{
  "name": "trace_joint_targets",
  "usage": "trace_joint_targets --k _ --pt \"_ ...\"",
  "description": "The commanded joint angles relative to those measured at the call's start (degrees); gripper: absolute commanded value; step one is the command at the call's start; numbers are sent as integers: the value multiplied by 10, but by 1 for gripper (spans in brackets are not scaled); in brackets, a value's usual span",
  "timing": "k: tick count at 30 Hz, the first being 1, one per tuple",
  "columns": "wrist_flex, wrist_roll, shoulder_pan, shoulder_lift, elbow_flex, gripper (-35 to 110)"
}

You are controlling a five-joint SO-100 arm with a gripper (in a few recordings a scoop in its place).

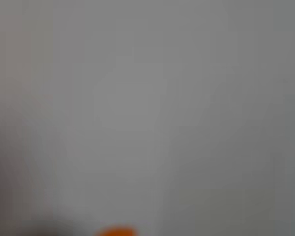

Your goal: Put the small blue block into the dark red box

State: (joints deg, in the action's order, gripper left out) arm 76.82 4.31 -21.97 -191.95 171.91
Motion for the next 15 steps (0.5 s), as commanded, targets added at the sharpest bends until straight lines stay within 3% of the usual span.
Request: trace_joint_targets --k 1,9,15 --pt "3 62 28 -4 -4 6" --pt "13 131 171 7 -73 20" --pt "16 127 328 243 -225 25"
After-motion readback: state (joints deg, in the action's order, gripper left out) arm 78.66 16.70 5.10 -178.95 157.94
